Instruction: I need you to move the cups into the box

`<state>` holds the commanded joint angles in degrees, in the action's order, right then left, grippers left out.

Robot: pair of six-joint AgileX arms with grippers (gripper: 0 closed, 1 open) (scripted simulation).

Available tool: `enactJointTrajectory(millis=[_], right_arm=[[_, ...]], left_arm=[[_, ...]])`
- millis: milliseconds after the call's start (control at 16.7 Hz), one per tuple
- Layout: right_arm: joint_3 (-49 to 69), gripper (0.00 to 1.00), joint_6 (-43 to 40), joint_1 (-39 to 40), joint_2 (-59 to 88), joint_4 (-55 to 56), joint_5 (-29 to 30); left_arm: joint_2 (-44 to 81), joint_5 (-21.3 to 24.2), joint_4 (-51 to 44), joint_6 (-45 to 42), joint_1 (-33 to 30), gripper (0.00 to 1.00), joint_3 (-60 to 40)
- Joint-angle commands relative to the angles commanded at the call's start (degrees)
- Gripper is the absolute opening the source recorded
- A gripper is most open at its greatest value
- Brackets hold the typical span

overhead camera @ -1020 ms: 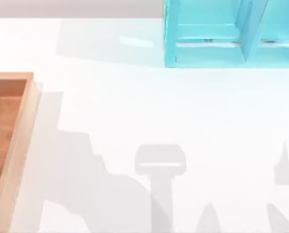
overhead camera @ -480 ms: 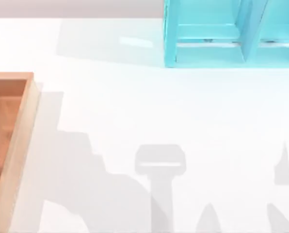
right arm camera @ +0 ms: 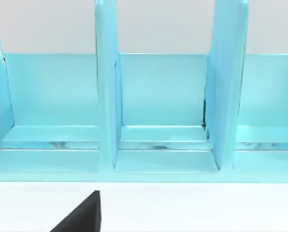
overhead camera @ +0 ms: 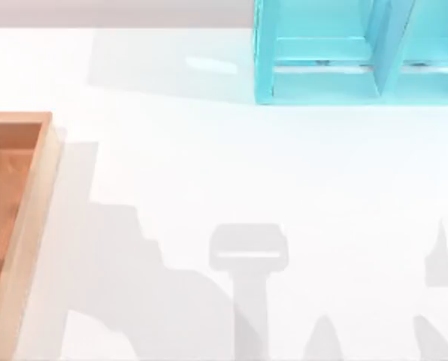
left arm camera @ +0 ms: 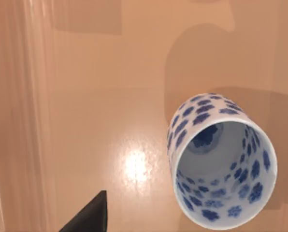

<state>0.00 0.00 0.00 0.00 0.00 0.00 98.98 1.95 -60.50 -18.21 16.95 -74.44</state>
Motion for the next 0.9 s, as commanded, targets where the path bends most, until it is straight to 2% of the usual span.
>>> enactJointTrajectory(millis=[300, 660, 900], right_arm=[[0.0, 1.0, 0.0, 0.0, 0.0, 0.0, 0.0], [0.0, 1.0, 0.0, 0.0, 0.0, 0.0, 0.0], [0.0, 1.0, 0.0, 0.0, 0.0, 0.0, 0.0]], left_arm=[[0.1, 0.0, -2.3, 0.2, 0.2, 1.0, -2.3], [0.3, 0.1, -18.6, 0.3, -0.1, 1.0, -18.9], [0.2, 0.0, -22.8, 0.3, -0.3, 1.0, -23.1]])
